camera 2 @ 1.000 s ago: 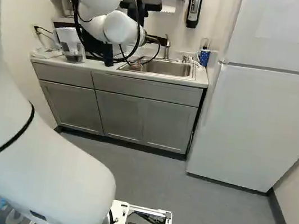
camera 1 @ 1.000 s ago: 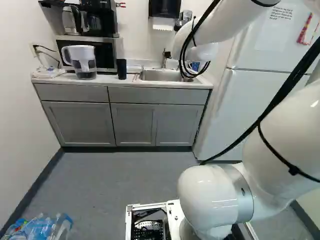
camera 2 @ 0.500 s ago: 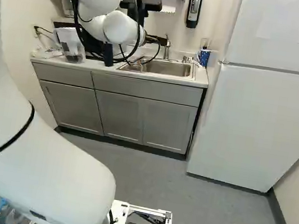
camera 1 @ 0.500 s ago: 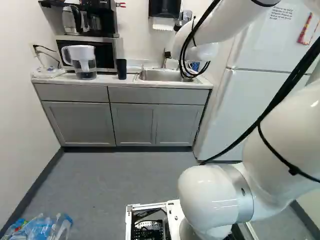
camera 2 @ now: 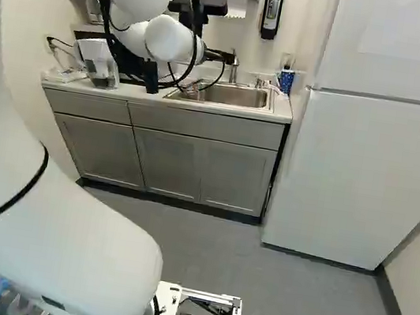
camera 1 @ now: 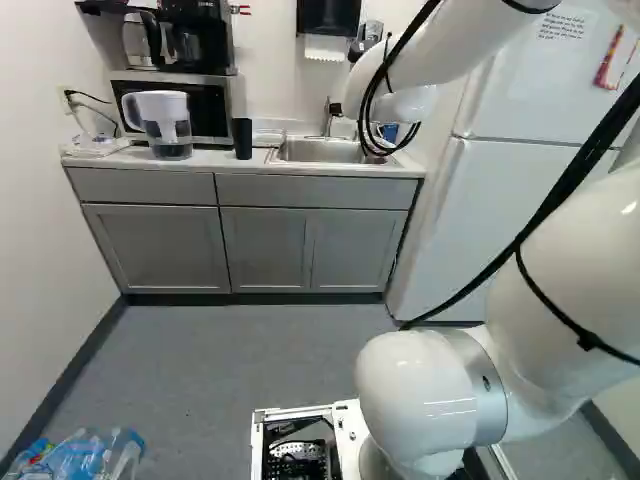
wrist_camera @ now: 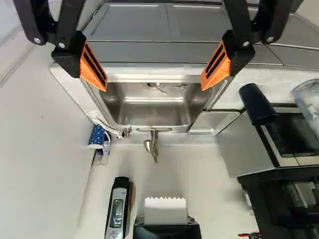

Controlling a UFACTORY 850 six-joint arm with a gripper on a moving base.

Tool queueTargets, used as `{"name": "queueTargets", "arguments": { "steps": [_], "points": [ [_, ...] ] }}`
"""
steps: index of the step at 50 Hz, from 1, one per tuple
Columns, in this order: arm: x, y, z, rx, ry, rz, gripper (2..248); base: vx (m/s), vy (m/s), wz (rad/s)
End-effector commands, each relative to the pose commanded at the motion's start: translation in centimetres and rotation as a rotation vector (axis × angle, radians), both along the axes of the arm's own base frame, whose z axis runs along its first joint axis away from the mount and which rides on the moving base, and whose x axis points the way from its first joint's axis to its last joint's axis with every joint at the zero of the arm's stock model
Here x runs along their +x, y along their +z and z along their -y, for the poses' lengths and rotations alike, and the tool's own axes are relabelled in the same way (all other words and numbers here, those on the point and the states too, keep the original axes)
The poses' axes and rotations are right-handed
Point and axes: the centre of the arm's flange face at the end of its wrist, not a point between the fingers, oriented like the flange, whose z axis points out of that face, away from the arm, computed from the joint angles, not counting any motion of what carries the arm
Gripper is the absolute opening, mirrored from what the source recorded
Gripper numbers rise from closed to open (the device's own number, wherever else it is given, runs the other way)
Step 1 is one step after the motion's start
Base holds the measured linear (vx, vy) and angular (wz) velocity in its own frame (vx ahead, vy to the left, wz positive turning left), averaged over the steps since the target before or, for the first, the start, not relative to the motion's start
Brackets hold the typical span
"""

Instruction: Rinse the cup and place it in the tray

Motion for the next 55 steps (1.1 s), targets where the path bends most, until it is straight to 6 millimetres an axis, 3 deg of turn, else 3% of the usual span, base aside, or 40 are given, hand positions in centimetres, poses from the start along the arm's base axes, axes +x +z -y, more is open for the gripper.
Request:
{"name": "queueTargets", "arguments": {
  "steps": [32, 55],
  "points": [
    [0.0, 0.0, 0.0, 0.0, 0.0, 0.0, 247, 0.088, -0.002, -0.011],
    [0.0, 0.0, 0.0, 0.0, 0.0, 0.0, 247, 0.132, 0.021, 0.126]
  ]
}}
